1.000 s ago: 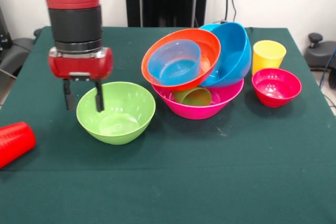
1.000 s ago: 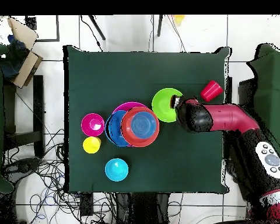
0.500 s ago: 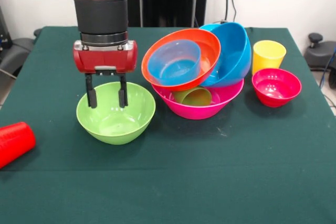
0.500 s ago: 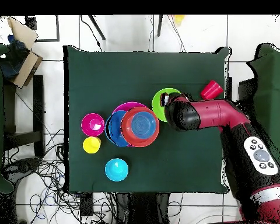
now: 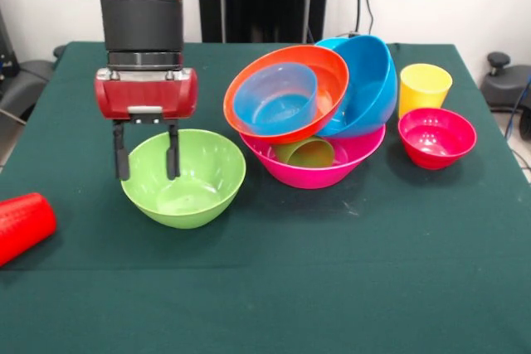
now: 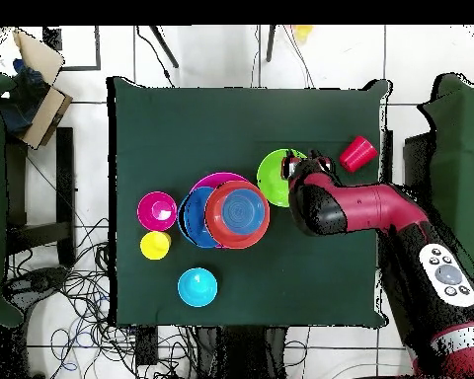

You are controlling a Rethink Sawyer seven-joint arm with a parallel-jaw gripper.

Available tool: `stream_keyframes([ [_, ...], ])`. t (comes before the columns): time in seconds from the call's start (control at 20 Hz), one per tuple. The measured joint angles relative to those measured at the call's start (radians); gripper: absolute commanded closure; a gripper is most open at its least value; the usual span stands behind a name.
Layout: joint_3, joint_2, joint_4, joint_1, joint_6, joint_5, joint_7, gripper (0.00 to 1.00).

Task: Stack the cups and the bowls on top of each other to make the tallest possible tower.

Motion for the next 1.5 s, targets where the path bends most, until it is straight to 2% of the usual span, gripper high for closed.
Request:
stream_keyframes([
  [0.35,-0.092,0.034,0.017,0.0,-0.247,-0.045,0.0,0.0],
  [0.6,-0.124,0.049,0.027,-0.002,-0.201,-0.045,0.0,0.0],
  [0.85,-0.132,0.054,0.042,-0.005,-0.067,-0.045,0.0,0.0],
  [1.0,-0.146,0.065,0.044,-0.004,-0.036,-0.046,0.0,0.0],
  [1.2,-0.208,0.102,0.042,0.021,-0.054,-0.055,0.0,0.0],
  [1.25,-0.256,0.131,0.037,0.047,-0.091,-0.061,0.0,0.0],
  [1.4,-0.3,0.16,0.025,0.075,-0.148,-0.062,0.0,0.0],
  [1.45,-0.335,0.172,0.014,0.098,-0.219,-0.062,0.0,0.0],
  [1.5,-0.347,0.179,0.009,0.106,-0.246,-0.063,0.0,0.0],
])
